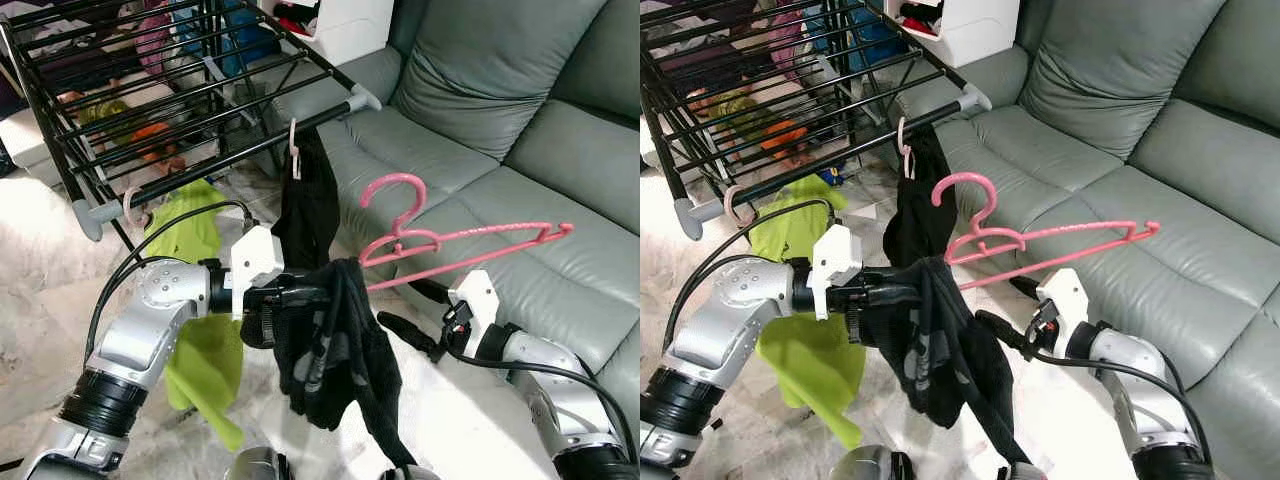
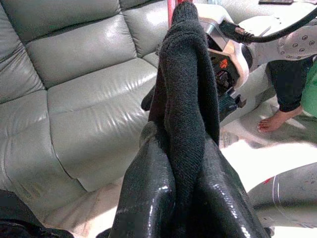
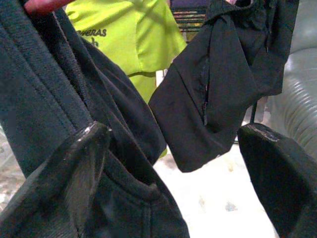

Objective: Hang hanger

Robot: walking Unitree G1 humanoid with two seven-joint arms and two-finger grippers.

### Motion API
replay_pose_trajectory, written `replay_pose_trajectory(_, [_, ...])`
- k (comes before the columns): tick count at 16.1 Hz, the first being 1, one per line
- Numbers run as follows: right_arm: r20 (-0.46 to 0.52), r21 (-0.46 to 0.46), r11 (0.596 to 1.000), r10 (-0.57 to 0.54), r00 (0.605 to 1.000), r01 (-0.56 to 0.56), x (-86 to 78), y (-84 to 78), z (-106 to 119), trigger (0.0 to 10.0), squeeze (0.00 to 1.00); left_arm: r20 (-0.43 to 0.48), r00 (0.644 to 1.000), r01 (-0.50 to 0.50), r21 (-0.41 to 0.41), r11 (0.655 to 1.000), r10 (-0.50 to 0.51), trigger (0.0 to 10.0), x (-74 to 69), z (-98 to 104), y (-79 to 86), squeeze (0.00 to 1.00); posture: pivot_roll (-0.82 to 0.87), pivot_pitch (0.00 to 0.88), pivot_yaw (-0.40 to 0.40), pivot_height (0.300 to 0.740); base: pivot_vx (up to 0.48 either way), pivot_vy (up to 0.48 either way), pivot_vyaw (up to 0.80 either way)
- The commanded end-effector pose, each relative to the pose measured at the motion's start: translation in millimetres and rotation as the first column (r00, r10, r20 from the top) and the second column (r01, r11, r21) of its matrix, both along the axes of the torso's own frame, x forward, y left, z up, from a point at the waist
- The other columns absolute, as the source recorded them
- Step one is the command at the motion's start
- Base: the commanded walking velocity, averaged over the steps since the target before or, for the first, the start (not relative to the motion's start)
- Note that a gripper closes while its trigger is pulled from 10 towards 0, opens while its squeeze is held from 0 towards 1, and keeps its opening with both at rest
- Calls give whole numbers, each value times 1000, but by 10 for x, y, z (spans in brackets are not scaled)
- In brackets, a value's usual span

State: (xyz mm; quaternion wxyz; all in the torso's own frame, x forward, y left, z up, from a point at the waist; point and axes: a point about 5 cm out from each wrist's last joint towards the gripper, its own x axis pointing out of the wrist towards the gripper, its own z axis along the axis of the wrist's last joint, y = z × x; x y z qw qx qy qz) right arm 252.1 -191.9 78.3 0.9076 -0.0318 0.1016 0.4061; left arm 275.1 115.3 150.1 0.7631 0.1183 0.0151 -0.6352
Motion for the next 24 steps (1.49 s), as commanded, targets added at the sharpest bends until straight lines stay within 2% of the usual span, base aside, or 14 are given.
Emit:
replay_pose_trajectory(1, [11,-2,1000,-11,1000,11,22,-8,13,10000,0,61,998,-4,-14,1000,5,0,34,136,27,0,12,0,73,740,0,0,0])
replay_pose_trajectory(8, [11,-2,1000,-11,1000,11,22,-8,13,10000,0,61,998,-4,-14,1000,5,0,34,136,27,0,12,0,73,740,0,0,0])
replay_pose_trajectory(9, [112,-10,998,-65,992,66,186,124,44,10000,0,56,998,4,-88,996,1,0,-1,146,-173,0,25,0,54,740,0,0,0])
replay_pose_trajectory(10, [216,-12,995,-91,972,96,364,322,120,10000,0,42,999,4,-182,983,4,0,-68,179,-422,0,24,0,54,740,0,0,0])
replay_pose_trajectory(12, [266,-3,993,-110,958,115,469,371,227,10000,0,27,1000,12,-203,979,-6,0,-108,162,-499,0,23,0,53,740,0,0,0])
replay_pose_trajectory(13, [260,8,994,-103,960,105,472,380,234,10000,0,31,999,16,-184,983,-11,0,-113,123,-497,0,23,0,53,740,0,0,0])
replay_pose_trajectory(16, [217,7,999,-45,975,44,432,426,144,10000,0,29,999,27,-195,980,-22,0,-132,141,-527,0,21,0,54,740,0,0,0])
replay_pose_trajectory(18, [140,37,997,57,988,-63,311,467,65,10000,0,51,999,4,-190,982,6,0,-98,162,-526,0,21,0,54,740,0,0,0])
replay_pose_trajectory(20, [99,35,995,91,991,-95,223,387,41,10000,0,97,994,-27,-152,988,42,0,-6,149,-452,0,21,0,54,740,0,0,0])
replay_pose_trajectory(24, [83,19,997,72,994,-74,137,184,58,10000,0,159,983,-77,-94,993,92,0,142,161,-299,0,9,0,58,740,0,0,0])
